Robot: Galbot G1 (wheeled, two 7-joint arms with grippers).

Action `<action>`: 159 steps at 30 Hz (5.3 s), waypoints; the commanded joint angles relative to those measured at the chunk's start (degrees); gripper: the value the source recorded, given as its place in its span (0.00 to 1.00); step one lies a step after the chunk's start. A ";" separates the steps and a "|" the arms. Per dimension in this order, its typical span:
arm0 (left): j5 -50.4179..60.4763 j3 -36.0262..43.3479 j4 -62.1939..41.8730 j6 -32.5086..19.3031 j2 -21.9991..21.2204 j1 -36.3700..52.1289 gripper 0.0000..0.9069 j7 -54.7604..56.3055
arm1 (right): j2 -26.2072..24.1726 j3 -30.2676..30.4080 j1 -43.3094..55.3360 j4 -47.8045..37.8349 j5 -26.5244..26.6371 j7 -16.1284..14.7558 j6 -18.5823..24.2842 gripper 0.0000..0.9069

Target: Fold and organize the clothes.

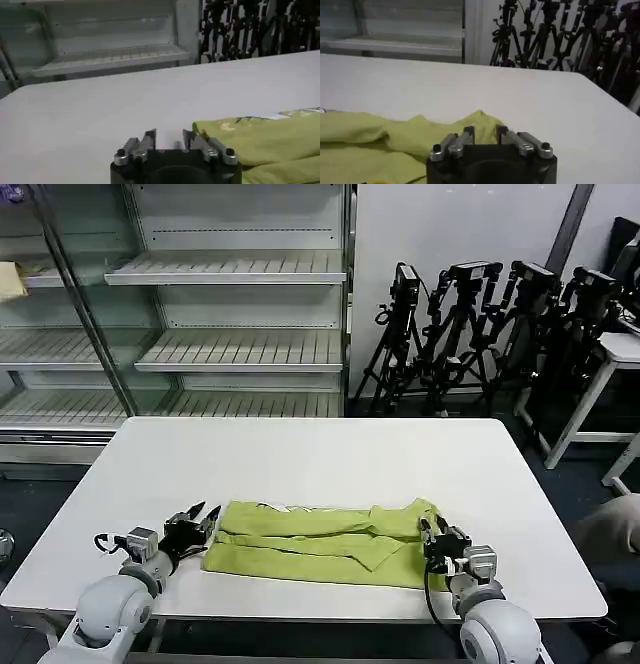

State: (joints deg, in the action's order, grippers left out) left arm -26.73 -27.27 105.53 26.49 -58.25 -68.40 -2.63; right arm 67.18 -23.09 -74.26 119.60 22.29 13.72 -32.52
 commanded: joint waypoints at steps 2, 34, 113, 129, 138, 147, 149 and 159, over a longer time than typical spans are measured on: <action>-5.99 -0.37 6.85 4.10 -1.43 -3.03 1.00 6.41 | 1.05 -3.98 -5.00 5.94 -1.36 -0.25 0.20 1.00; -10.61 2.84 8.68 5.35 -7.88 -6.30 0.46 16.59 | 3.38 -9.99 -12.92 11.40 -2.39 -0.79 1.67 1.00; 8.33 20.24 17.02 6.53 -3.85 -0.11 0.39 10.13 | 3.90 -11.85 -14.75 11.54 -3.59 -0.82 2.58 1.00; 0.04 14.53 17.98 -3.62 -3.95 2.60 1.00 9.30 | 3.72 -11.22 -14.60 12.45 -3.56 -0.93 2.25 1.00; 3.00 0.88 14.67 5.50 -0.93 -4.37 1.00 10.49 | 3.79 -10.68 -13.89 11.83 -3.59 -0.99 2.39 1.00; 0.97 -1.63 9.69 6.58 -2.60 -7.18 1.00 10.69 | 3.74 -10.15 -13.80 11.87 -3.82 -1.00 2.39 1.00; -0.88 -2.23 8.66 6.58 -2.78 -6.87 1.00 10.02 | 3.63 -10.33 -13.94 11.91 -3.81 -1.00 2.40 1.00; -4.49 -2.03 4.38 6.55 -3.42 -5.30 1.00 7.37 | 3.64 -10.24 -14.13 12.10 -3.95 -1.01 2.38 1.00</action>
State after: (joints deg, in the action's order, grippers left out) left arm -28.01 -27.17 114.36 31.94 -61.54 -73.19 6.77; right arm 70.71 -33.40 -88.43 131.75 18.38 12.69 -30.15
